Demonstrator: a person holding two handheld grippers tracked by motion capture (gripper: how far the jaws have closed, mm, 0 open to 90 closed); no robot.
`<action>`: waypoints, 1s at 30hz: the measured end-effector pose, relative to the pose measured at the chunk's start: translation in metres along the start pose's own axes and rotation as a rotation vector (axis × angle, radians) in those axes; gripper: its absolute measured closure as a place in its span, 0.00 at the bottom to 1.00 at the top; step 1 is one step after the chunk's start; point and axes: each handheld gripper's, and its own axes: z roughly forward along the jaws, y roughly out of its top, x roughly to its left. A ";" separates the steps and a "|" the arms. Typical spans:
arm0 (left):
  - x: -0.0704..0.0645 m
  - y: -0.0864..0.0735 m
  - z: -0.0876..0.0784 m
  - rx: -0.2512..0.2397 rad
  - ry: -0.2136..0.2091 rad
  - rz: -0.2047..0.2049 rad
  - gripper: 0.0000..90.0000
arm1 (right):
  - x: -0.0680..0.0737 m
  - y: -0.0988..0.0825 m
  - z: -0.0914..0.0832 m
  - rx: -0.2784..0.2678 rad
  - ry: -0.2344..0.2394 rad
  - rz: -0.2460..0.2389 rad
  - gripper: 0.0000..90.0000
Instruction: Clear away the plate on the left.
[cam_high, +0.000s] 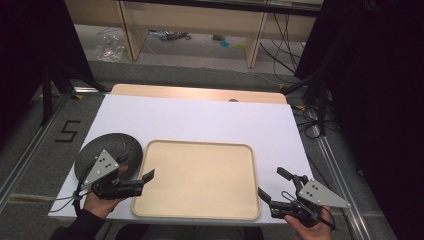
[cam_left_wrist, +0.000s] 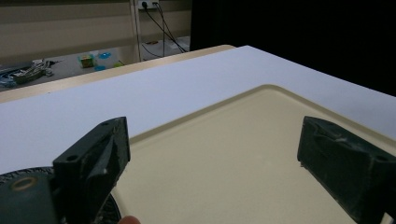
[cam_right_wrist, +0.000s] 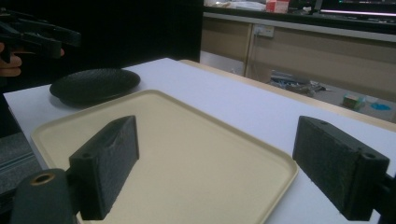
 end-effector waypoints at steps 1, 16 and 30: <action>0.000 0.000 0.000 0.000 0.000 -0.002 0.10 | 0.000 0.000 0.000 -0.004 -0.002 0.001 0.17; 0.001 0.000 0.001 0.009 0.015 0.002 0.10 | -0.001 -0.001 0.001 0.005 -0.005 -0.010 0.17; 0.022 0.001 -0.006 0.001 0.106 -0.057 0.11 | -0.001 -0.001 0.004 -0.023 0.012 -0.008 0.17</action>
